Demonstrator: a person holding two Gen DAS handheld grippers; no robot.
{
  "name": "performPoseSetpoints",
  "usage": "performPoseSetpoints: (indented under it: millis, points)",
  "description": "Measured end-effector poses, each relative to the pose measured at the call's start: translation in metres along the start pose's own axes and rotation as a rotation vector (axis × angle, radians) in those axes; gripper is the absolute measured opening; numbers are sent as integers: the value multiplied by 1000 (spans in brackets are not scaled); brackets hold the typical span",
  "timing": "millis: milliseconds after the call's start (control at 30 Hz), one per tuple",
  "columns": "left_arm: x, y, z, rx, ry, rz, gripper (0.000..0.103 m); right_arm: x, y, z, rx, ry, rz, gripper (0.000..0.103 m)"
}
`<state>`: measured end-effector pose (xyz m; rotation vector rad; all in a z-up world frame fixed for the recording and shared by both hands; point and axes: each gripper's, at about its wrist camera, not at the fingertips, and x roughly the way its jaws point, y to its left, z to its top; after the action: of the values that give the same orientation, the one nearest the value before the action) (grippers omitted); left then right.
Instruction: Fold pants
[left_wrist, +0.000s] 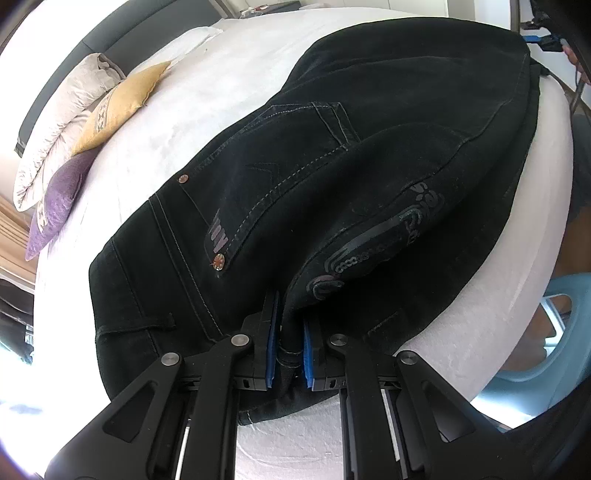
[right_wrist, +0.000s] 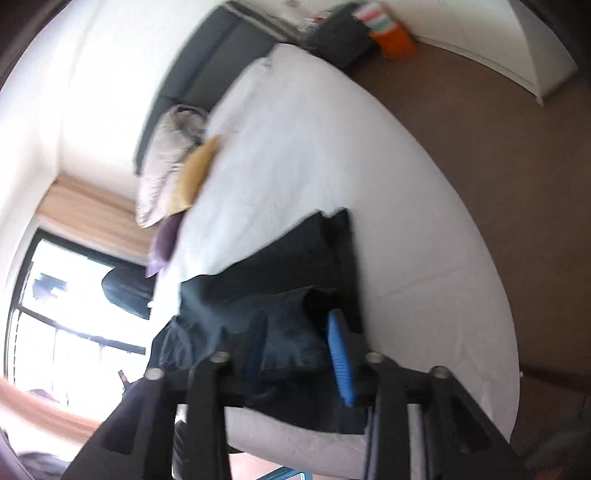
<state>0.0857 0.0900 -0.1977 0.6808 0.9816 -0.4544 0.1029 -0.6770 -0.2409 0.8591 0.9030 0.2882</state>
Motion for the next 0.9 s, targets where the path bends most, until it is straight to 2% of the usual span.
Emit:
performPoseSetpoints:
  millis: [67, 133, 200, 267, 367, 500, 600, 633, 700, 733, 900]
  points:
    - [1, 1, 3, 1, 2, -11, 10, -7, 2, 4, -9, -21, 12, 62]
    - [0, 2, 4, 5, 4, -17, 10, -10, -2, 15, 25, -45, 17, 66]
    - [0, 1, 5, 9, 7, -14, 10, 2, -1, 26, 32, -18, -6, 66]
    - [-1, 0, 6, 11, 10, -7, 10, 27, 0, 38, 28, 57, -48, 66]
    - [0, -1, 7, 6, 11, -4, 10, 51, 0, 49, 8, 116, -81, 66]
    - [3, -3, 8, 11, 16, -3, 10, 72, 2, 63, -29, 123, -129, 66]
    - [4, -4, 10, 9, 17, -4, 10, 89, 5, 67, -76, 163, -165, 64]
    - [4, -4, 10, 9, 17, -4, 10, 89, 5, 66, -94, 173, -170, 60]
    - [4, -4, 10, 9, 17, -4, 10, 94, 7, 66, -131, 183, -203, 40]
    - [4, -4, 10, 8, 17, -4, 10, 95, 3, 67, -132, 189, -217, 22]
    - [5, -5, 9, 3, 15, 0, 10, 95, 15, 68, -206, 144, -268, 16]
